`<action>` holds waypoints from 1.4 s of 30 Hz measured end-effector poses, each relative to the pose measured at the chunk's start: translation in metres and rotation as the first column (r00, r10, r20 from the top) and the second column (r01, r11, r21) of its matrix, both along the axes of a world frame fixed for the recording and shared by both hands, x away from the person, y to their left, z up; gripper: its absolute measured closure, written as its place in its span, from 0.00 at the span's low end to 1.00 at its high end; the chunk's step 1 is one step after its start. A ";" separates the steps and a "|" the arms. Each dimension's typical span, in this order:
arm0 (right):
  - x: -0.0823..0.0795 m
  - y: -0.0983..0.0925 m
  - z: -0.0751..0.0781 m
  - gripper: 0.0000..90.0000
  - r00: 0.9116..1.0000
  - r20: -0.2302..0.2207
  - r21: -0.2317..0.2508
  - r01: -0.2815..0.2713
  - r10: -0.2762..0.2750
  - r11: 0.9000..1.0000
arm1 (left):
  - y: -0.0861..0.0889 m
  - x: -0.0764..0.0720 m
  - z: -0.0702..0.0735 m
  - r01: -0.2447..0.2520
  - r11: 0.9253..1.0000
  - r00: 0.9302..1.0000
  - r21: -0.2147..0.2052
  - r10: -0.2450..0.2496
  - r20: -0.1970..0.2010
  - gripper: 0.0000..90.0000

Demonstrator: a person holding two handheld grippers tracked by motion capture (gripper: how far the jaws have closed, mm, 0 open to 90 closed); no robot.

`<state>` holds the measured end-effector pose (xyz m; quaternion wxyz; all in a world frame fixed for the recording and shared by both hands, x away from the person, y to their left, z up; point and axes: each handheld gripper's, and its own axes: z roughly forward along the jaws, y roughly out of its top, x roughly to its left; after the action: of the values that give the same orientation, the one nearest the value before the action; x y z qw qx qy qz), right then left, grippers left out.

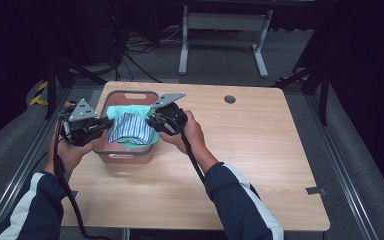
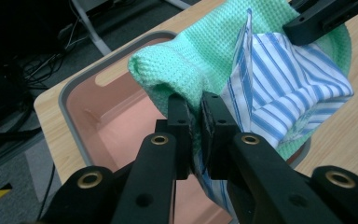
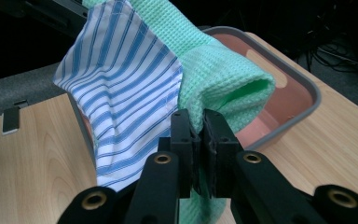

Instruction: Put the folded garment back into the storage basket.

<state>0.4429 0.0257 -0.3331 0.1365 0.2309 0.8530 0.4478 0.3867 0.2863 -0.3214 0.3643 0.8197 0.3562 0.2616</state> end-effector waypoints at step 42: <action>0.020 0.046 -0.050 0.92 0.996 -0.089 -0.083 -0.009 0.002 0.997 | 0.016 0.027 -0.046 -0.069 0.995 0.993 0.077 0.076 -0.093 0.92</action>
<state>0.4630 0.0713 -0.3835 0.1066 0.2426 0.8766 0.4016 0.4136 0.3021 -0.3677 0.3066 0.8307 0.3931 0.2478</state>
